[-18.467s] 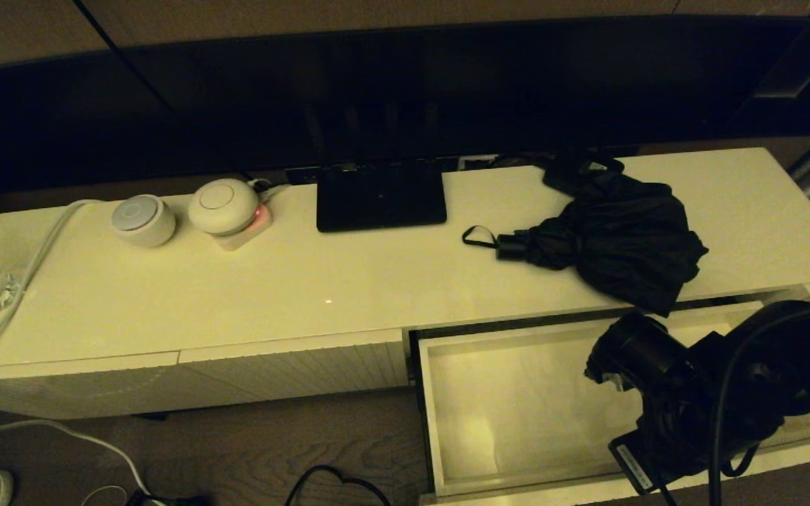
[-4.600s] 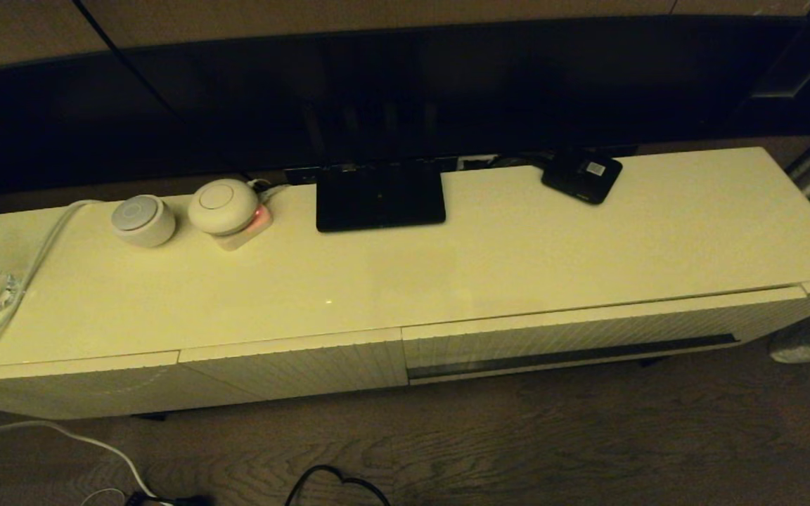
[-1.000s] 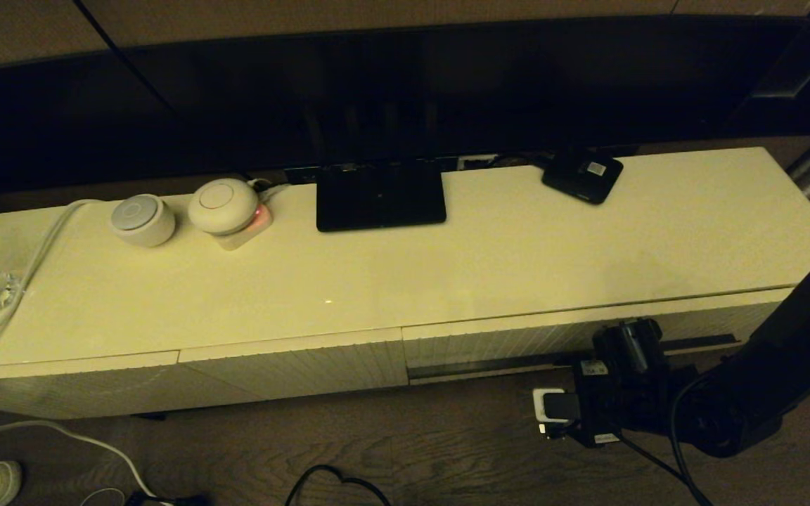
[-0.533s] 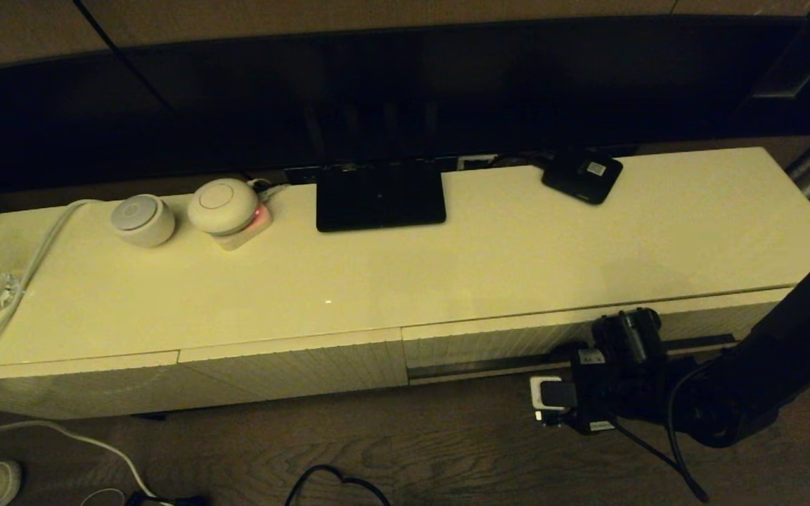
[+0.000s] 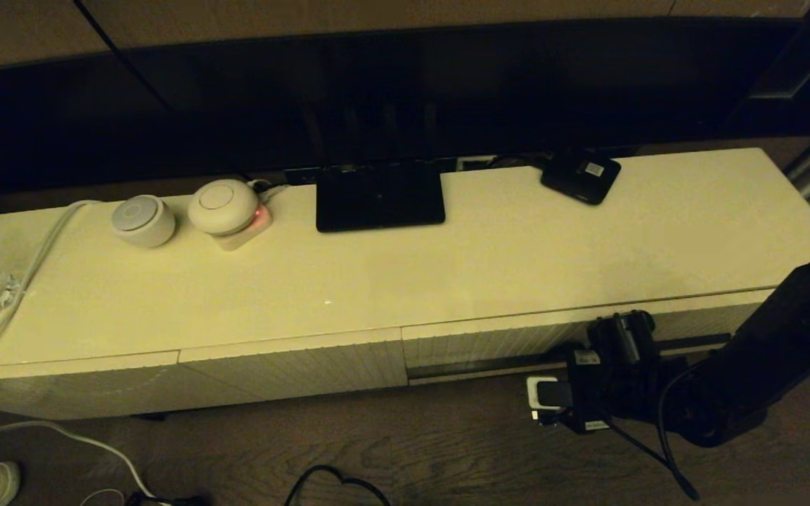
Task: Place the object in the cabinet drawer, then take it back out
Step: Open the drawer
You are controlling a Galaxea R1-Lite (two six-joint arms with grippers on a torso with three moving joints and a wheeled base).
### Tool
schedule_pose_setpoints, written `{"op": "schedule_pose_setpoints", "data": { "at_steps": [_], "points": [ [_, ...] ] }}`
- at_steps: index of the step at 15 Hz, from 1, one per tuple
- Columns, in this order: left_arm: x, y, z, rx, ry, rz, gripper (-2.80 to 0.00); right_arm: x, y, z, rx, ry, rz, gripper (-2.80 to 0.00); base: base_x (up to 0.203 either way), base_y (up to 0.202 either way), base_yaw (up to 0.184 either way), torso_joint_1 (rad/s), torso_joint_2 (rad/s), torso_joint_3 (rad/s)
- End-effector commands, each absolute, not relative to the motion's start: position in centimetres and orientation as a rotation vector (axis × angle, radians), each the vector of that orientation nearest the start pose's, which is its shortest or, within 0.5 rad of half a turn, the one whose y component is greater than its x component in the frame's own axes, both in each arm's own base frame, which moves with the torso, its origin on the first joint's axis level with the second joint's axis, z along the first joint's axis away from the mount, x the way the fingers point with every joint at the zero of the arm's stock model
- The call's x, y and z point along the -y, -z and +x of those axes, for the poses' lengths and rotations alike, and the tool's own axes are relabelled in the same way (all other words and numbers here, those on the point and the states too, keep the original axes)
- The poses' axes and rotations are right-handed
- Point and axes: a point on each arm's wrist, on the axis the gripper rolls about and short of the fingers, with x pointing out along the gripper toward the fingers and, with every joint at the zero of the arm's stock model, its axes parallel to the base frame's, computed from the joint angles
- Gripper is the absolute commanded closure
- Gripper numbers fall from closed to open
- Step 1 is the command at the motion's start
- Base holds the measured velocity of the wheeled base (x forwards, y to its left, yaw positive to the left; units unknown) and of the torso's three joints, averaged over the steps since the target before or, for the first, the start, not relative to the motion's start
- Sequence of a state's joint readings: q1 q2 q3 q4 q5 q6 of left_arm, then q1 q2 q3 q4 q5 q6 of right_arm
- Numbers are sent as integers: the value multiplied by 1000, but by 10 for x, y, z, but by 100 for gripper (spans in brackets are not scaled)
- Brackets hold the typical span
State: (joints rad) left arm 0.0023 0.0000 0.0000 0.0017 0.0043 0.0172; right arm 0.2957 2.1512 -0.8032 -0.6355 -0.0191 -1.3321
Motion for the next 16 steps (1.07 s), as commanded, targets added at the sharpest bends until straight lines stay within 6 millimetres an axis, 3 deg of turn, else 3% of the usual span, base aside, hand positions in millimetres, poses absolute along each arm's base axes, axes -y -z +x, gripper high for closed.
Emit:
{"op": "schedule_pose_setpoints", "data": {
  "at_steps": [1,16],
  "points": [
    [0,-74,-23,-5,-8,17,0,-103,-23,339,-442,-717,-1382,-280,0,0,0,0,0,0],
    [0,-74,-23,-5,-8,17,0,-93,2,302,-560,-838,-1366,-280,0,0,0,0,0,0]
  ]
}}
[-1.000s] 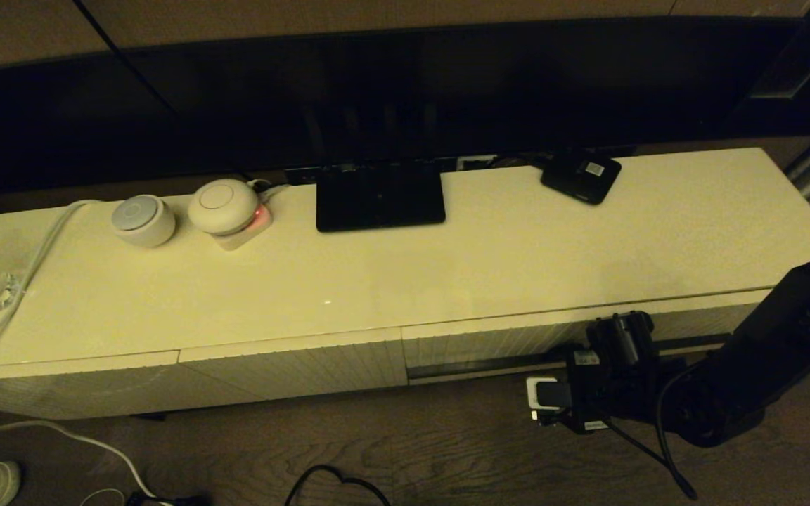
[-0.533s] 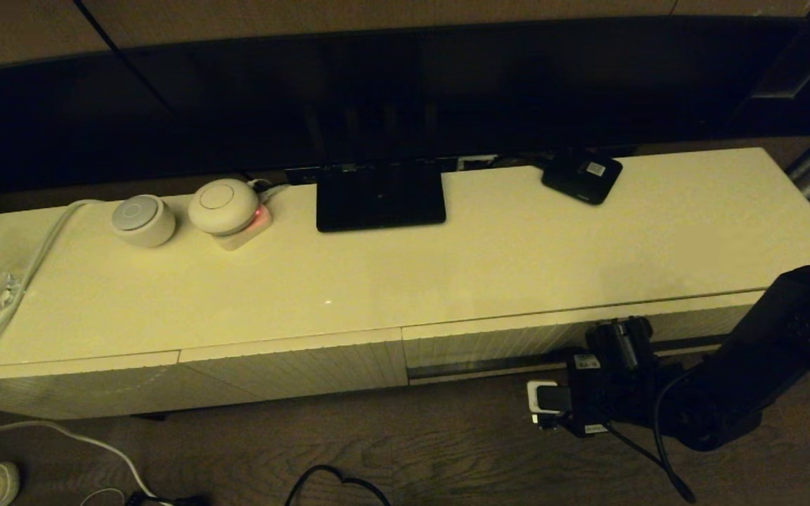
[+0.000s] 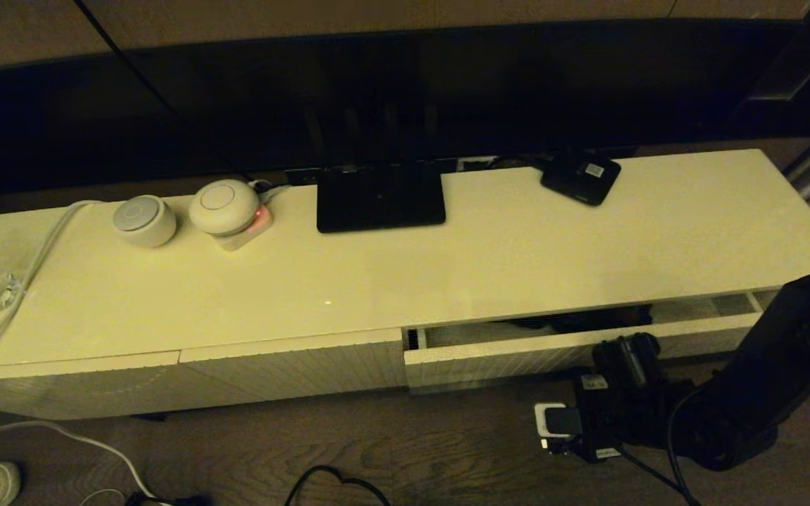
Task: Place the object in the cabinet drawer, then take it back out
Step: Open the drawer
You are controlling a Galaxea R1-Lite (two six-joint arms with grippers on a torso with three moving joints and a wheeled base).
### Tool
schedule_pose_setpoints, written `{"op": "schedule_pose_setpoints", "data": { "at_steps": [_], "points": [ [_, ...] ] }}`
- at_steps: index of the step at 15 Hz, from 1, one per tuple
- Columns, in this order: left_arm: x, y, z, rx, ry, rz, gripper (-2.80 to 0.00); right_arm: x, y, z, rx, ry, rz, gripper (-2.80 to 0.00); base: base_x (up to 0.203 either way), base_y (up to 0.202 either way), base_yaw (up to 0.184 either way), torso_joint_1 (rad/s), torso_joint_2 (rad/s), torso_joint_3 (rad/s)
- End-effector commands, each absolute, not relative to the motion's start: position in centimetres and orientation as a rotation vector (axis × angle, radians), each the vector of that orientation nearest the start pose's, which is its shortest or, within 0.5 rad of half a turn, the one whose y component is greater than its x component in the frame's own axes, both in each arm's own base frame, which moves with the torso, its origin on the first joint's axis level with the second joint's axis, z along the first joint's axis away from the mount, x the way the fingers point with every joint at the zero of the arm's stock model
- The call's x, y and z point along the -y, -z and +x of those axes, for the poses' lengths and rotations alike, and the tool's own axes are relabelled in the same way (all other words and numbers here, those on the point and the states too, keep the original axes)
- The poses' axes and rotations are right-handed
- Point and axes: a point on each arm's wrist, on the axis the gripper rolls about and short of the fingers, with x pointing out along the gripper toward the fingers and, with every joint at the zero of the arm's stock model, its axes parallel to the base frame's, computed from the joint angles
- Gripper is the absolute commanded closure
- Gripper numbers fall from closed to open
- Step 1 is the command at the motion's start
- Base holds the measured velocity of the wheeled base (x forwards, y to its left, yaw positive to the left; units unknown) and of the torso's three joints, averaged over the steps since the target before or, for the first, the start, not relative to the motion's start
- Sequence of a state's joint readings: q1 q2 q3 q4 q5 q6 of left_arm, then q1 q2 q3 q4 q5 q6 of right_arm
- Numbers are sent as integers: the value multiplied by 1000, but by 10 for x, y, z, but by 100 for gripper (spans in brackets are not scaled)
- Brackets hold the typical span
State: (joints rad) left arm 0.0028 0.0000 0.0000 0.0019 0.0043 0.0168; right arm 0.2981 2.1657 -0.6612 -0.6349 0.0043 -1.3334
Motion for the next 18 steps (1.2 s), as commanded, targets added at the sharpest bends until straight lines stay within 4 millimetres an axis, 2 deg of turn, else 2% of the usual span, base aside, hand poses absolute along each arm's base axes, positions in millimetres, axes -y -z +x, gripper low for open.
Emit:
{"op": "schedule_pose_setpoints", "data": {
  "at_steps": [1,9,15,18],
  "points": [
    [0,-74,-23,-5,-8,17,0,-93,4,297,-572,-851,-1365,-280,0,0,0,0,0,0],
    [0,-74,-23,-5,-8,17,0,-82,8,244,-648,-964,-1347,-280,0,0,0,0,0,0],
    [0,-74,-23,-5,-6,17,0,-79,-29,226,-506,-910,-1345,-280,0,0,0,0,0,0],
    [0,-74,-23,-5,-8,17,0,-72,-48,204,-457,-879,-1345,-280,0,0,0,0,0,0]
  ]
}}
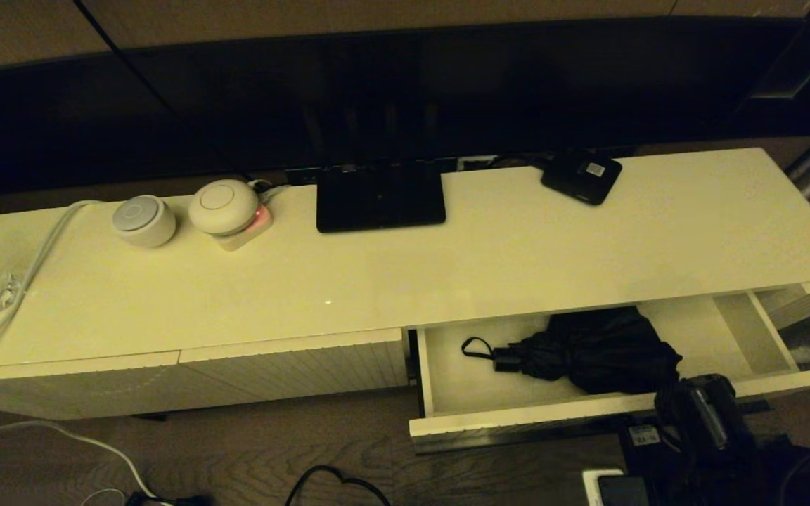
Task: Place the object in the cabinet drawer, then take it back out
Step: Open the drawer
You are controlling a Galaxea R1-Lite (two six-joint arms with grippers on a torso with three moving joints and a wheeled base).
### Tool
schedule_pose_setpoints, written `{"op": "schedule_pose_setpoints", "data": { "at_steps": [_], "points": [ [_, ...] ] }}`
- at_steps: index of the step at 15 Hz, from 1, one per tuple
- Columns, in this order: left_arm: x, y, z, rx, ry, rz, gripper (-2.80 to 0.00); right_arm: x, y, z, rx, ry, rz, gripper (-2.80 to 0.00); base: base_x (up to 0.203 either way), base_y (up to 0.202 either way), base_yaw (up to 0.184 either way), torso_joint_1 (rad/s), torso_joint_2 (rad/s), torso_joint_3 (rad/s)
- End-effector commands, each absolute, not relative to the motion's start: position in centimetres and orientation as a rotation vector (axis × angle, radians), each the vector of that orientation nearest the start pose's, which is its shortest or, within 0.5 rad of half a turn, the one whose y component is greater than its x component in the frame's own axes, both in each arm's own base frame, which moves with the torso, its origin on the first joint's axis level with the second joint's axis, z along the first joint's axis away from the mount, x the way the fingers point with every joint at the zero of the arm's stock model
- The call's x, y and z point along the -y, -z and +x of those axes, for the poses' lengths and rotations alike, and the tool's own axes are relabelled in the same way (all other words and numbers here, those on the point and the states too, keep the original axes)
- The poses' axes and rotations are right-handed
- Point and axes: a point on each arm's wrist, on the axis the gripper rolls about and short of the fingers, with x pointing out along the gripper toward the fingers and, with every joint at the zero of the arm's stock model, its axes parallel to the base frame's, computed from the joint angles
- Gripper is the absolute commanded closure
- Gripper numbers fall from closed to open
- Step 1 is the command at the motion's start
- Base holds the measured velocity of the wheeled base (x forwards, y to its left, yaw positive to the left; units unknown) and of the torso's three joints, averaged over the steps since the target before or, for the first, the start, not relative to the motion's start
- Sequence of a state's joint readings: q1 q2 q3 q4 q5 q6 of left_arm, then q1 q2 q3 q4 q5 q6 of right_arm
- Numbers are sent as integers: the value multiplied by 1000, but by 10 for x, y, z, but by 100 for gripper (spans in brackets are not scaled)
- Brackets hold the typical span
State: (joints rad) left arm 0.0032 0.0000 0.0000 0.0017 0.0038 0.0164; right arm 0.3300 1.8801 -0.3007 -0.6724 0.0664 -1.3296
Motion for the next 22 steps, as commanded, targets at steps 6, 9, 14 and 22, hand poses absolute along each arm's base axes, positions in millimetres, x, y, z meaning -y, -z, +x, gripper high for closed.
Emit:
{"op": "schedule_pose_setpoints", "data": {
  "at_steps": [6,9,14,22],
  "points": [
    [0,-74,-23,-5,-8,17,0,-50,-94,143,-398,-824,-1342,0,0,0,0,0,0,0],
    [0,-74,-23,-5,-8,17,0,-38,-121,112,-471,-783,-1217,0,0,0,0,0,0,0],
    [0,-74,-23,-6,-8,17,0,-34,-181,103,-685,-615,-737,0,0,0,0,0,0,0],
    [0,-74,-23,-5,-8,17,0,-57,-159,169,-1047,-238,-404,0,0,0,0,0,0,0]
  ]
}}
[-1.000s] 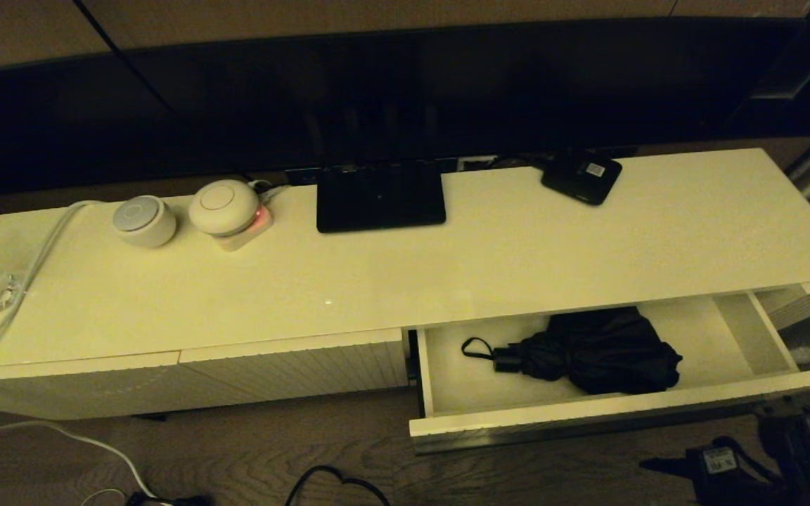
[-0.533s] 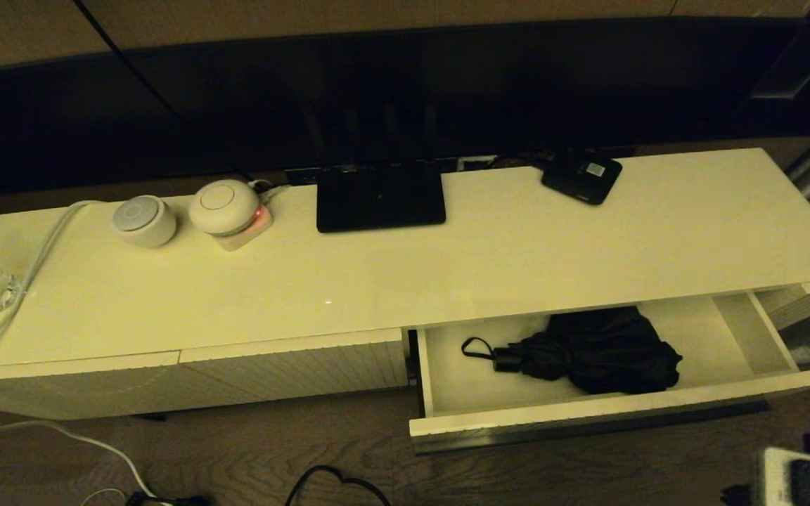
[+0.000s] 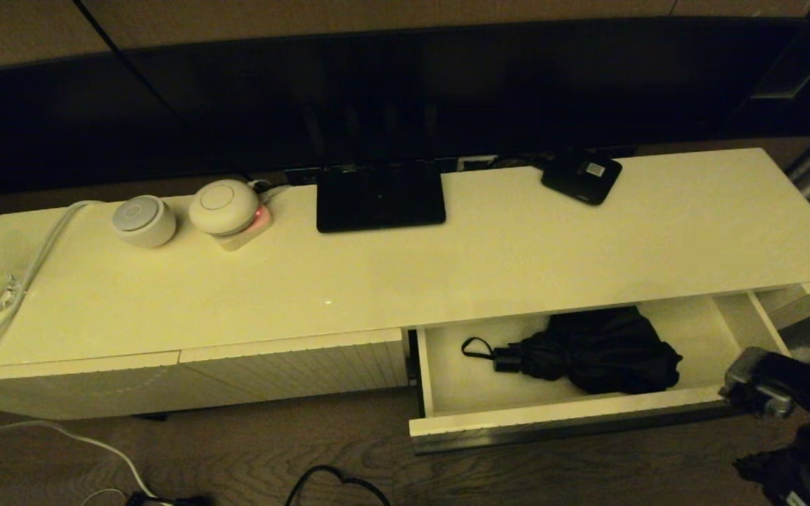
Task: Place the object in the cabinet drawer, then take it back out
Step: Open the drawer
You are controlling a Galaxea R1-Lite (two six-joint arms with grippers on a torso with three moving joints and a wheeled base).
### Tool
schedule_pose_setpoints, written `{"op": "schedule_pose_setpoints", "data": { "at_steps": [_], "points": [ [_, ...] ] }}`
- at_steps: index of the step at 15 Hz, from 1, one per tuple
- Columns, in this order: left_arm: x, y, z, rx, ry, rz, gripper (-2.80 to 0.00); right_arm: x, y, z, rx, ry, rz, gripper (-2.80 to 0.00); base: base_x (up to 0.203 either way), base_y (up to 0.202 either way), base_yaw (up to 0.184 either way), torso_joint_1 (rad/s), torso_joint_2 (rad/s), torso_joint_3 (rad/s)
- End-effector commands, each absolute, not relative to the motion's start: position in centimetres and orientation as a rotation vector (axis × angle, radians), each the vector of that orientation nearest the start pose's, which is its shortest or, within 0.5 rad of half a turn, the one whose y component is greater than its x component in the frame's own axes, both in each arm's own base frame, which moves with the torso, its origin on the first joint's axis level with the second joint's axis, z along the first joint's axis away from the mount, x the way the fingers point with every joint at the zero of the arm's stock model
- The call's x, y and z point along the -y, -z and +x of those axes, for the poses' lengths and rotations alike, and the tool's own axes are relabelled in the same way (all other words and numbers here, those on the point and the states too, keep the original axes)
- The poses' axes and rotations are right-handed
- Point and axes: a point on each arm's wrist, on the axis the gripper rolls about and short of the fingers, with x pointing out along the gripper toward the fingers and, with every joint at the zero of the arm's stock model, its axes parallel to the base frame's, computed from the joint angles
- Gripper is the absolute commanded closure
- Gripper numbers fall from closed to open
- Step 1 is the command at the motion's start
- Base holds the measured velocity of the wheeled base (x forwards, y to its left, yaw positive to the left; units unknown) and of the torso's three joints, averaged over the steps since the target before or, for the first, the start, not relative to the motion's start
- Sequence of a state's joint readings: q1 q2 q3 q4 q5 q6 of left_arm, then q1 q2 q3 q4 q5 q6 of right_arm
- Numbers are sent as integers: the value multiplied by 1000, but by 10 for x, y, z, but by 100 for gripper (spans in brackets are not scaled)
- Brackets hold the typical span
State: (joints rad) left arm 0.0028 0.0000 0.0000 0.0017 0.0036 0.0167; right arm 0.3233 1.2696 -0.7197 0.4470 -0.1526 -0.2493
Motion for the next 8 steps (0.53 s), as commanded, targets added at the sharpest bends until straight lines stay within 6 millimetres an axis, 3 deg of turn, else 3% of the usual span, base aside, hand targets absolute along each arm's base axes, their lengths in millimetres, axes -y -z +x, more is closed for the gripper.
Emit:
{"op": "schedule_pose_setpoints", "data": {
  "at_steps": [1,4,8],
  "points": [
    [0,-74,-23,-5,-8,17,0,-64,-158,180,-1051,-200,-344,0,0,0,0,0,0,0],
    [0,-74,-23,-5,-8,17,0,-83,-162,212,-999,-110,-242,0,0,0,0,0,0,0],
    [0,-74,-23,-5,-8,17,0,-92,-162,232,-971,-96,-224,0,0,0,0,0,0,0]
  ]
}}
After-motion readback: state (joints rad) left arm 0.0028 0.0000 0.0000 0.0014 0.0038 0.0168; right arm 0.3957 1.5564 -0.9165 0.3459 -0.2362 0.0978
